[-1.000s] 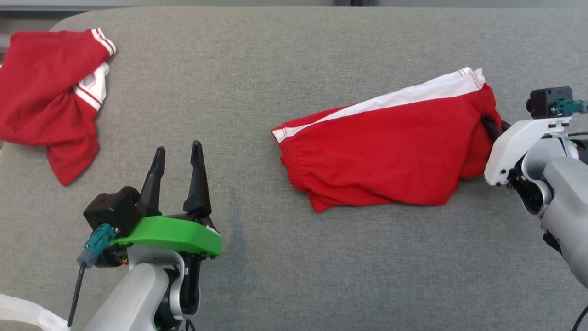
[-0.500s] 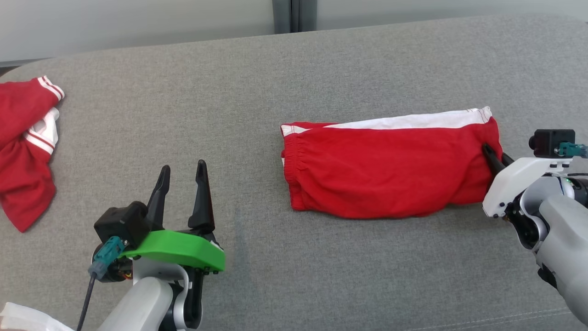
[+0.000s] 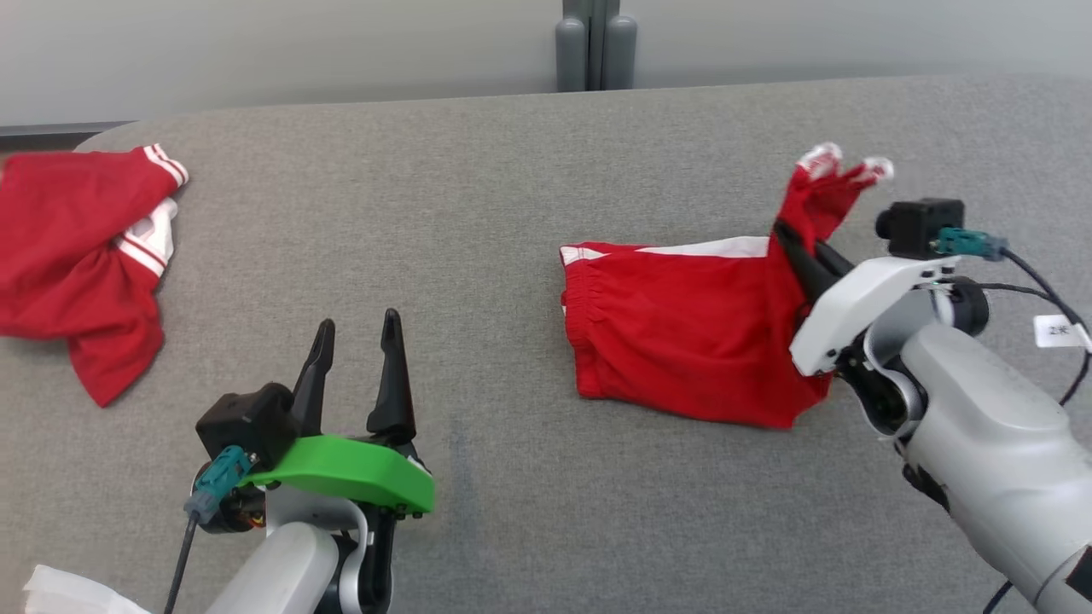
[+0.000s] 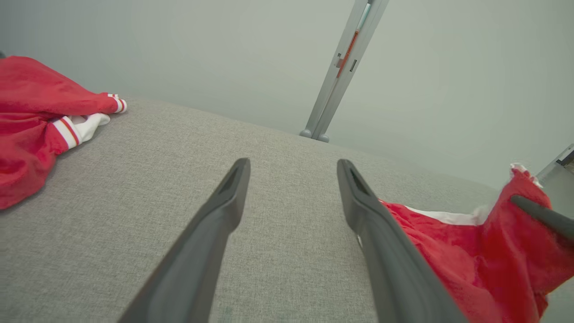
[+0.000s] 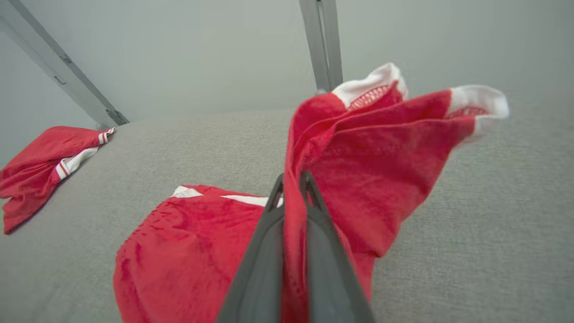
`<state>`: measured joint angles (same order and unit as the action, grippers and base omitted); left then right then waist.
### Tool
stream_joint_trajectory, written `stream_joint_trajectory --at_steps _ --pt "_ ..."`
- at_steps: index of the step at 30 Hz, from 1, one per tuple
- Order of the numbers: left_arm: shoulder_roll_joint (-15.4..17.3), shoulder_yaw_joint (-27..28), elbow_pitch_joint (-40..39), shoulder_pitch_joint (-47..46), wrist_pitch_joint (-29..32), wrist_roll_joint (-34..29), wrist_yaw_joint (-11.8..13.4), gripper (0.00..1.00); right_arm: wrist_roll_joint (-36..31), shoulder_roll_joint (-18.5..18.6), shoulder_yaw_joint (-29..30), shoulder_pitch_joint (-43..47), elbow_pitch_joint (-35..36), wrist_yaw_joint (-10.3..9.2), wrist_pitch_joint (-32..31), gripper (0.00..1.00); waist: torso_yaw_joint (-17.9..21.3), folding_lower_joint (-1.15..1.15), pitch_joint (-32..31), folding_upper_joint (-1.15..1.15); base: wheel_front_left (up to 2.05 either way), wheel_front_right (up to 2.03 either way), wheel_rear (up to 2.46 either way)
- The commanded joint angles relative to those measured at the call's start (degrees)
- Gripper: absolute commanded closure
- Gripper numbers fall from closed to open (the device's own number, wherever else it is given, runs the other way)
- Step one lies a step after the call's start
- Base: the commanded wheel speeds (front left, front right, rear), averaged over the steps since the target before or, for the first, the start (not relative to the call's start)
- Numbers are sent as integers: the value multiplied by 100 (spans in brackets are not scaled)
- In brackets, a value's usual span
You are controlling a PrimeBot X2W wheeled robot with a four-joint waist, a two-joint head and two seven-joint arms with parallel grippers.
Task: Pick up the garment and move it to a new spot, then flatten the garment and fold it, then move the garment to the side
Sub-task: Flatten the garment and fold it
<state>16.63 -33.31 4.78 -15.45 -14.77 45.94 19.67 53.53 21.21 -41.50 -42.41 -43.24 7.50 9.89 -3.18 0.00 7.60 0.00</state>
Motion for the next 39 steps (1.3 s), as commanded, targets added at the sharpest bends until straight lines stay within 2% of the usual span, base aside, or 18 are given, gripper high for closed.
stream_joint_trajectory --at_steps 1,10,21,22,23,24,25,32,39 --pt "-36 11 13 75 -24 21 -32 0 -45 -68 -58 -39 74 -1 -75 100 -157 0 -26 0 0 0 0" --pt "-201 34 89 -63 -42 -11 -145 0 -357 -603 -544 -206 86 -1 -603 100 -541 0 87 0 0 0 0" --pt "-347 161 205 -92 -46 -105 -258 0 -392 -928 -914 -371 -257 -1 -809 100 -610 0 201 0 0 0 0" --pt "-363 162 213 -96 -46 -109 -265 0 -385 -946 -948 -366 -258 -1 -797 97 -601 0 201 0 0 0 0" --pt "-380 161 224 -98 -47 -126 -282 0 -366 -961 -999 -350 -240 -1 -792 80 -587 0 197 0 0 0 0" --pt "-389 161 240 -95 -47 -140 -293 0 -352 -971 -1044 -334 -203 -1 -774 60 -568 0 191 0 0 0 0" --pt "-402 151 258 -92 -47 -158 -302 0 -321 -966 -1085 -303 -159 -1 -757 0 -543 0 180 0 0 0 0" --pt "-497 -24 428 -86 -44 -320 -330 0 -195 -776 -1143 -105 263 -1 -369 0 -293 0 45 0 0 0 0" --pt "-590 -44 476 -24 -45 -386 -348 0 -457 -327 -659 -52 400 -2 191 0 -81 0 -57 0 0 0 0"
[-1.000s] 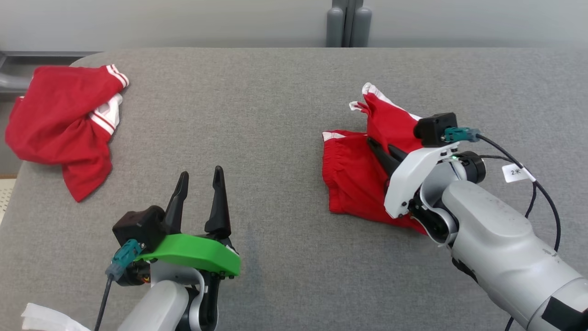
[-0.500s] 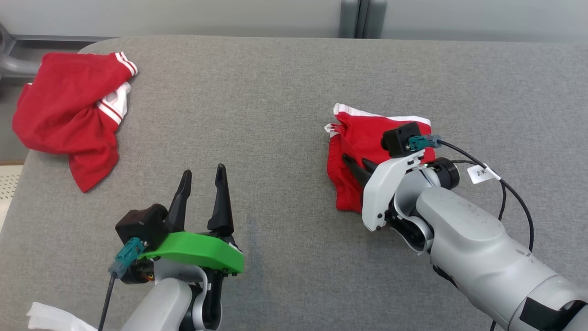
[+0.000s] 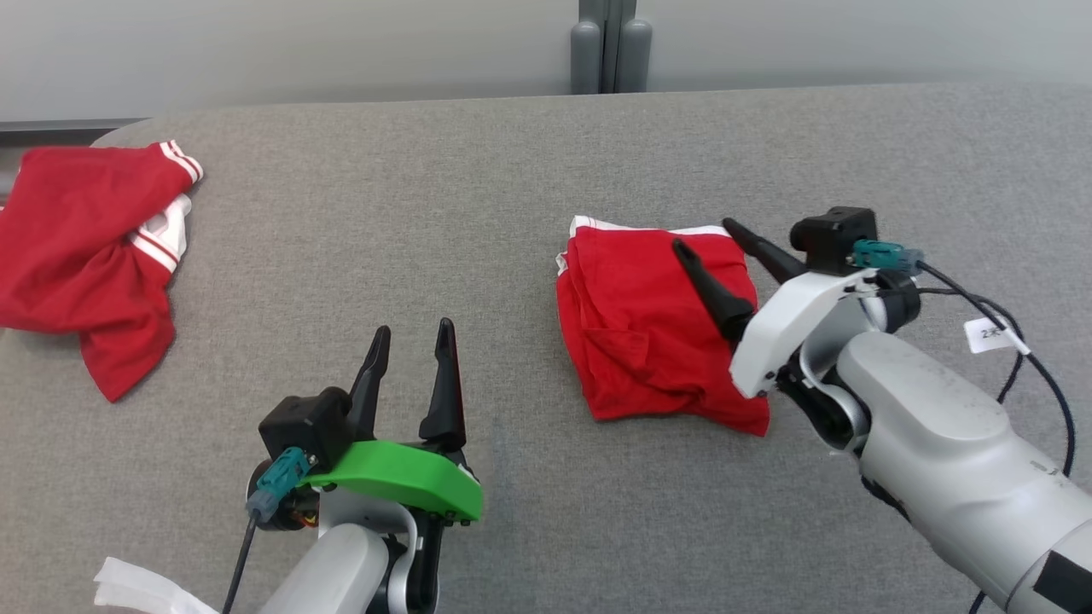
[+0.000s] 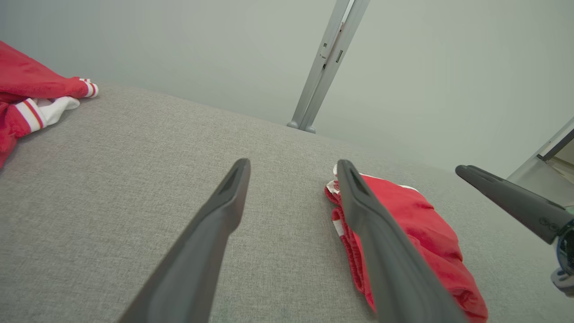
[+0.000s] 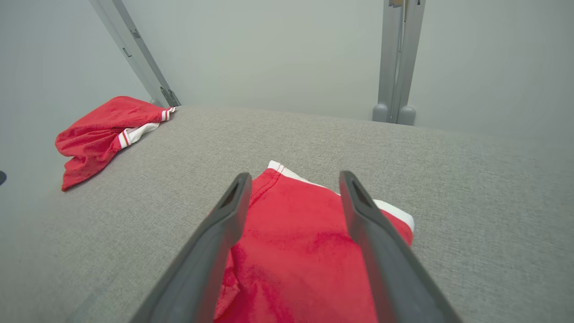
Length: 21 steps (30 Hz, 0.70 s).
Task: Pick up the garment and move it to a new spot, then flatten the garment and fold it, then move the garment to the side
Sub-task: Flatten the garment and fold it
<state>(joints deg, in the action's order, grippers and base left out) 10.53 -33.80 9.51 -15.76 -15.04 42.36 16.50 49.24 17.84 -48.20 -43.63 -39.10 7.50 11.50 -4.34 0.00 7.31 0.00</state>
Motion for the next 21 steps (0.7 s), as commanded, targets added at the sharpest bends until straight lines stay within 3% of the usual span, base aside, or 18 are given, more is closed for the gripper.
stream_joint_trajectory --at_steps 1,6,7,8,10,11,21 --pt "22 8 3 12 -19 -34 -31 0 -102 69 90 91 -71 -2 59 0 42 0 -25 0 0 0 0" --pt "41 37 -18 15 -19 -43 -35 0 -568 203 282 149 -394 -1 133 0 1 0 61 0 0 0 0" --pt "43 48 -22 6 -19 -42 -38 0 -654 187 285 175 -486 -1 107 6 -21 0 86 0 0 0 0" --pt "43 52 -22 -4 -19 -43 -43 0 -719 173 271 193 -552 -2 84 44 -45 0 109 0 0 0 0" --pt "31 57 -21 -35 -19 -48 -52 0 -830 107 195 266 -677 -2 4 87 -113 0 153 0 0 0 0" --pt "22 62 -23 -55 -19 -50 -60 0 -843 59 151 303 -708 -1 -38 100 -151 0 176 0 0 0 0" --pt "-21 140 14 -107 -20 -80 -107 0 -837 -329 -615 328 -606 -2 -310 100 -379 0 245 0 0 0 0"
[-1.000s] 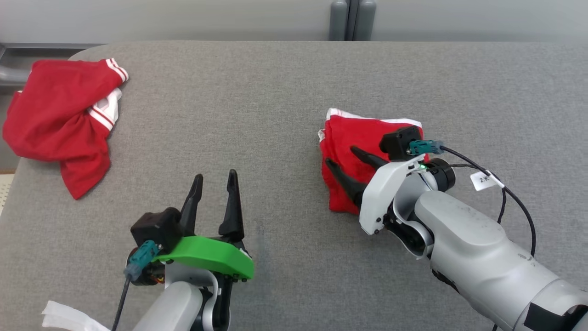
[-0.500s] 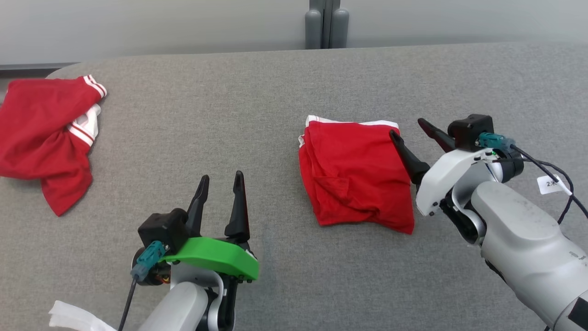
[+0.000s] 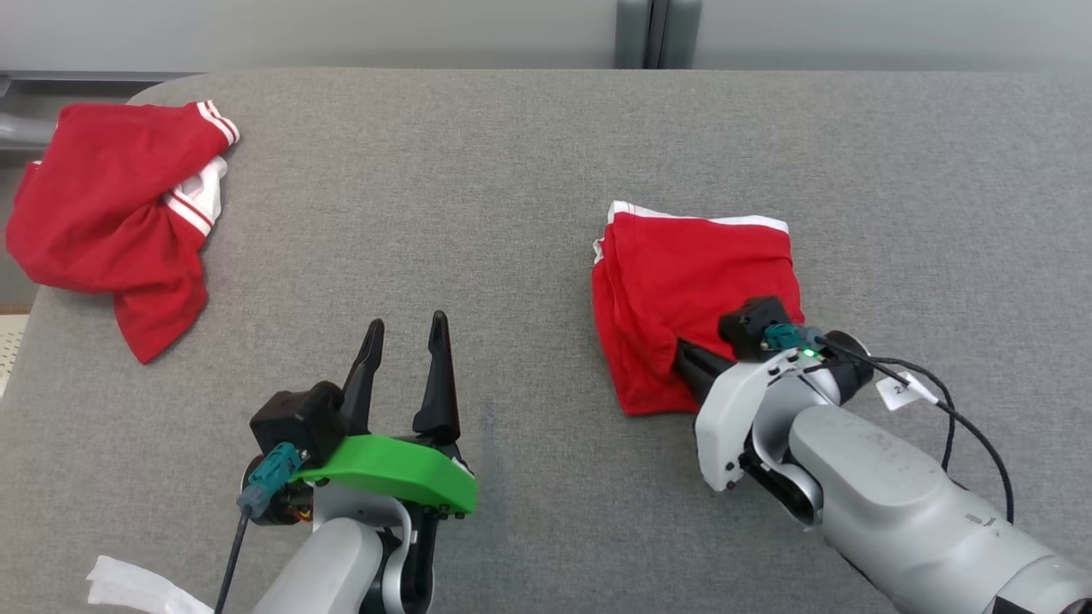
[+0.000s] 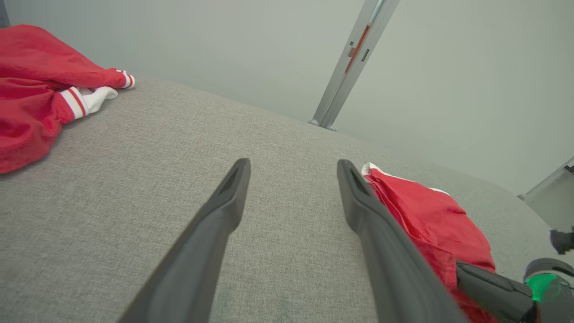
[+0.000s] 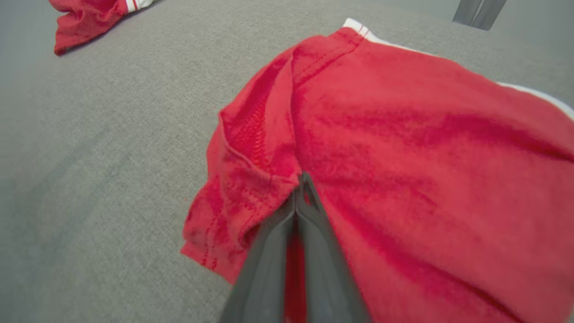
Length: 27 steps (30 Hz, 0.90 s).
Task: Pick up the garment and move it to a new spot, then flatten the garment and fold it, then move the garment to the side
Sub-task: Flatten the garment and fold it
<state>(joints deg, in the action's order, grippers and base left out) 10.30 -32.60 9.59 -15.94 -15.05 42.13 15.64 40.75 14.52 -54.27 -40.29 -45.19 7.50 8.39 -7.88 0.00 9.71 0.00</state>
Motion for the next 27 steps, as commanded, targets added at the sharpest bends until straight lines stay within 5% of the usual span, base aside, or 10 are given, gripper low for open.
stream_joint_trajectory --at_steps 1,12,18,20,21,22,27 --pt "-3 25 12 -86 -18 -60 -30 0 0 -47 -92 -51 0 -2 18 100 -39 0 1 0 0 0 0" --pt "-57 56 104 37 -19 -97 -77 0 38 -442 -988 -96 -190 -2 157 100 -43 0 -95 0 0 0 0" --pt "-4 156 158 157 -18 -132 -95 0 123 -420 -614 -218 -40 -2 614 100 166 0 -288 0 0 0 0" --pt "37 195 185 166 -19 -186 -91 0 23 -339 -269 -248 37 -2 671 57 253 0 -371 0 0 0 0" --pt "53 227 196 173 -19 -202 -75 0 -64 -319 -40 -237 121 -2 684 18 311 0 -419 0 0 0 0" --pt "45 249 203 184 -18 -205 -75 0 -165 -301 210 -220 229 -2 685 0 356 0 -452 0 0 0 0" --pt "74 380 299 151 -18 -441 -53 0 -991 -130 1621 329 758 -2 680 0 585 0 -626 0 0 0 0"
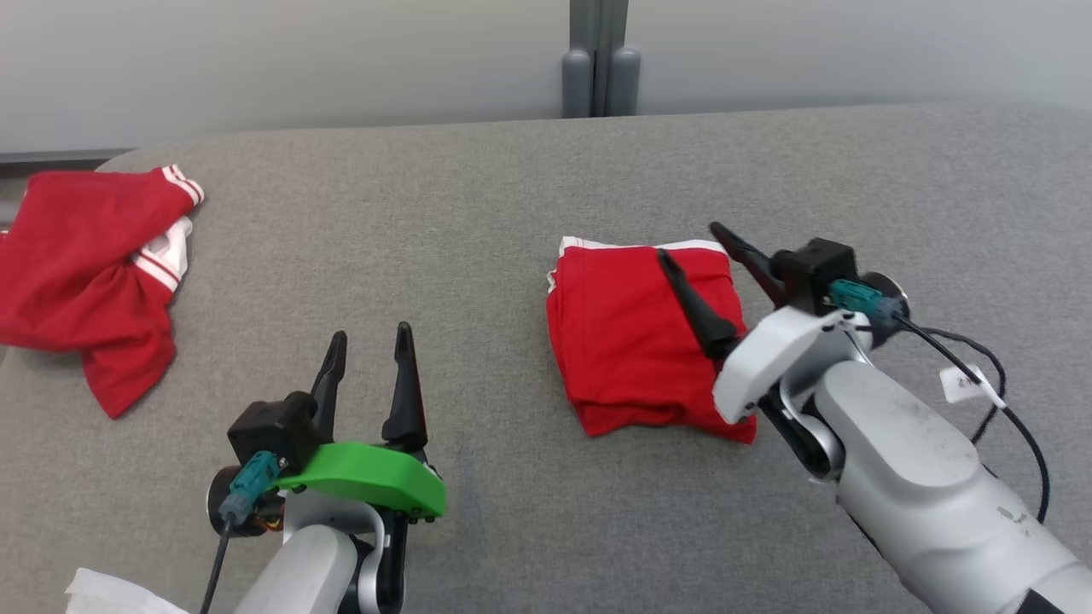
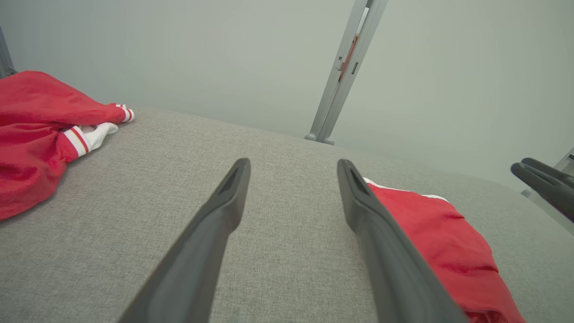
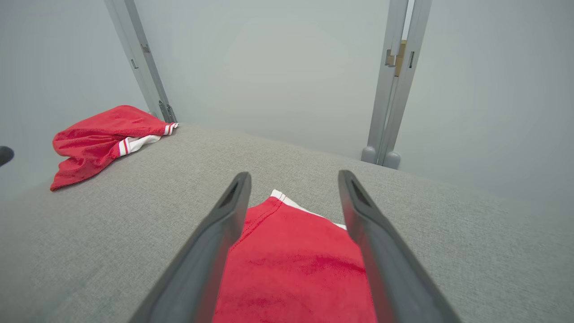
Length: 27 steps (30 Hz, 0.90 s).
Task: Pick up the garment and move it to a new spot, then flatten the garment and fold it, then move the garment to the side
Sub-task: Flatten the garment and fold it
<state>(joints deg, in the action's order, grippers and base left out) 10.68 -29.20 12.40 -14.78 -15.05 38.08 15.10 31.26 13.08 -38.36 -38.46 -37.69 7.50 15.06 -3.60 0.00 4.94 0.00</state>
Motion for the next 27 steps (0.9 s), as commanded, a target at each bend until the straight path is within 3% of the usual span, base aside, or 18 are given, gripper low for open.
stream_joint_trajectory --at_steps 1,8,13,19,27 --pt "6 65 39 44 -18 -68 -8 0 -182 8 286 257 84 -2 14 0 190 0 -174 0 0 0 0" --pt "-58 318 307 232 -18 -458 -107 0 -1069 -150 1977 1297 726 -2 15 0 360 0 -323 0 0 0 0" --pt "-152 607 434 520 -18 -679 -212 0 -1594 -380 2796 2058 1219 -2 16 0 398 0 -410 0 0 0 0" --pt "-292 935 381 875 -18 -857 -334 0 -1985 -745 3346 2742 1831 -2 -91 0 434 0 -464 0 0 0 0" --pt "-396 1084 329 1079 -18 -1076 -503 0 -2223 -991 3549 3172 2444 -2 -376 0 413 0 -429 0 0 0 0"
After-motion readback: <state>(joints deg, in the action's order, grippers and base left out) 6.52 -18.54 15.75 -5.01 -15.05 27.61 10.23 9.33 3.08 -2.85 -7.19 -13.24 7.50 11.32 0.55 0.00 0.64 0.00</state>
